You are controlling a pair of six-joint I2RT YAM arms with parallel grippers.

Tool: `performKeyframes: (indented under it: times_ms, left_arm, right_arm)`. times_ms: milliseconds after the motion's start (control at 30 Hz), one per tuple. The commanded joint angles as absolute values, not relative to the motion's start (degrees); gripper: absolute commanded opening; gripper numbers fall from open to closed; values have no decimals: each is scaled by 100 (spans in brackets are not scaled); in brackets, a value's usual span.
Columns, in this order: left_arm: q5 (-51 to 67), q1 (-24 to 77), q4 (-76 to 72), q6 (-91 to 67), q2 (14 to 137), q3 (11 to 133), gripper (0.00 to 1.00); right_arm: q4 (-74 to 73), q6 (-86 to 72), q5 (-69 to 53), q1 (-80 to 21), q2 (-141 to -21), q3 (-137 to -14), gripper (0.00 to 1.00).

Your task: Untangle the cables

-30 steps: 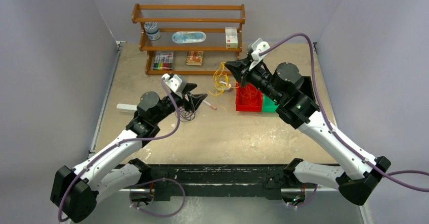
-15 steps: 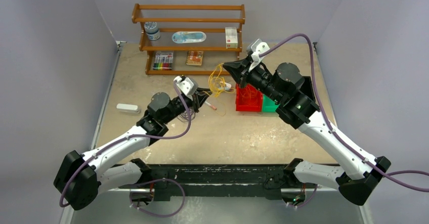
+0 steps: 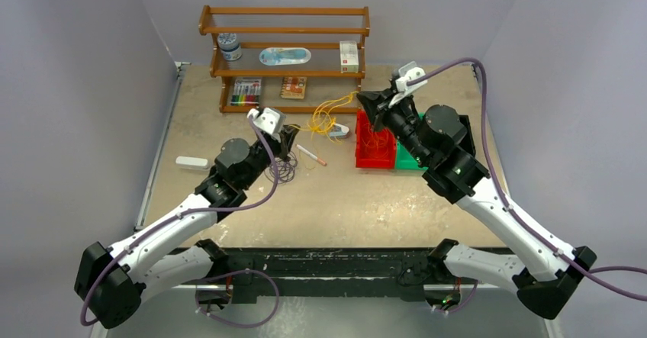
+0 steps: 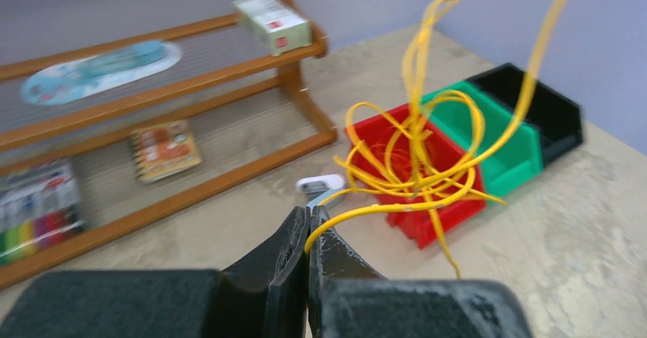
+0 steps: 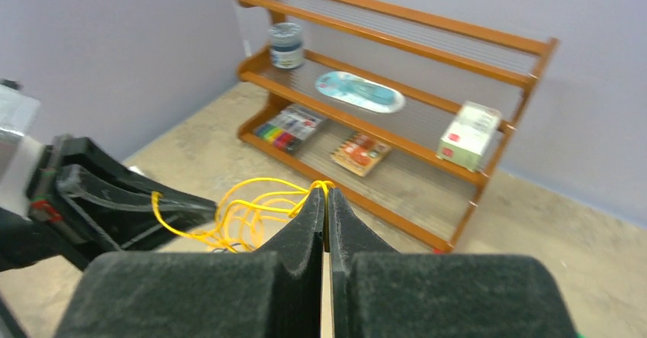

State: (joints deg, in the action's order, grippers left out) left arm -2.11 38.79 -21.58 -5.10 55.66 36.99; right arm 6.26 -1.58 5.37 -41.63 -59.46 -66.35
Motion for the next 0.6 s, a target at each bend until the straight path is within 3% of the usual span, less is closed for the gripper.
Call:
performKeyframes:
  times_ms: [0,233,567]
  left_arm:
    - [-1863,3894,-1160,-727,5525,4225,0]
    - [-3272,3811,-275,-1126,5756,4463,0]
    - [-4328,3629,265,-1184,5845,4741,0]
  right_arm:
    - [844,-416,1962,-4175,-5553,-6490,0]
    - [851,-400,3137,-4177,-5129,-6294,0]
    - [683,-448,3471,-4175,-4812,-6195,0]
